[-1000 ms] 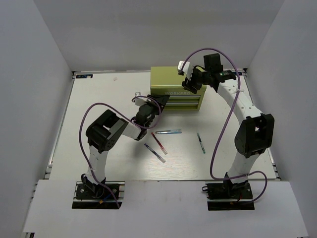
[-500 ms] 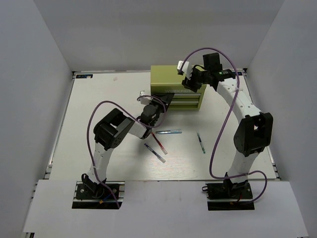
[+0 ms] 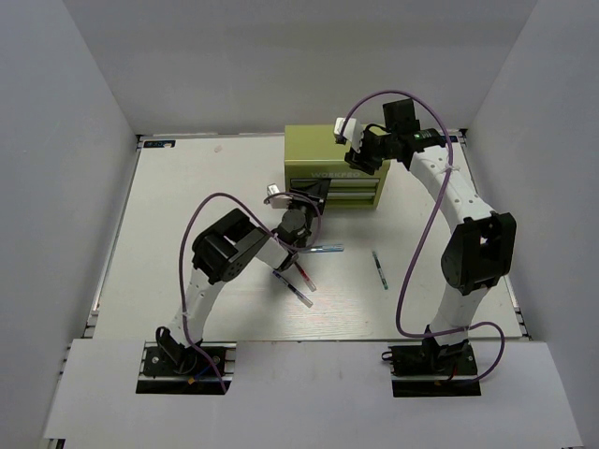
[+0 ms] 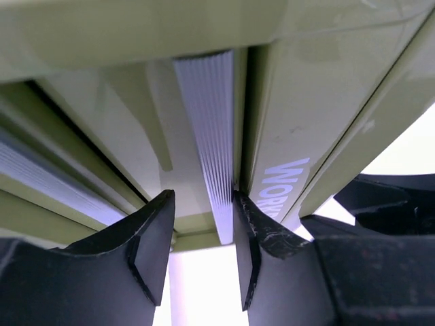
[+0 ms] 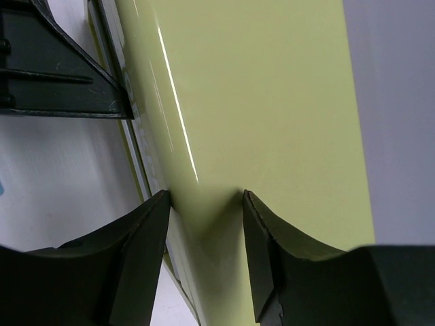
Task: Sort the stationery into containers
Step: Open the drawer in the storage box.
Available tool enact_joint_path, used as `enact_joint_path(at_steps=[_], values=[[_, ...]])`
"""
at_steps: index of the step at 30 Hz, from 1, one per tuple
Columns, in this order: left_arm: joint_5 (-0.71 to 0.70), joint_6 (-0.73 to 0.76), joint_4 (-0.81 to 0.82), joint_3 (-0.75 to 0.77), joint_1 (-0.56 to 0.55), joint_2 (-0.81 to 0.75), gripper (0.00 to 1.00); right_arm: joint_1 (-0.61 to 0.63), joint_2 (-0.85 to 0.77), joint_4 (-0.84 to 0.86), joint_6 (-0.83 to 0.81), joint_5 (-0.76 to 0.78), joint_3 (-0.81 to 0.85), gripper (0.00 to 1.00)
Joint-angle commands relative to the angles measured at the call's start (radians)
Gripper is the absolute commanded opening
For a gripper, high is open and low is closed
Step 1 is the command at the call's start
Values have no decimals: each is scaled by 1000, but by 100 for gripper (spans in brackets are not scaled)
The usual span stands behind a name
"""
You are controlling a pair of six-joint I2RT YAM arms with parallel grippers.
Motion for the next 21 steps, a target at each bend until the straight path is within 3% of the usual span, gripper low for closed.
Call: enact_joint_path(at_steps=[1, 11, 21], values=[[-143, -20, 85, 30, -11, 2, 48, -9, 36, -65, -1, 52, 22, 51], [-278, -30, 252, 113, -42, 107, 26, -9, 45, -103, -2, 65, 43, 49], [-240, 82, 387, 70, -42, 150, 0, -12, 85, -180, -22, 64, 94, 48]])
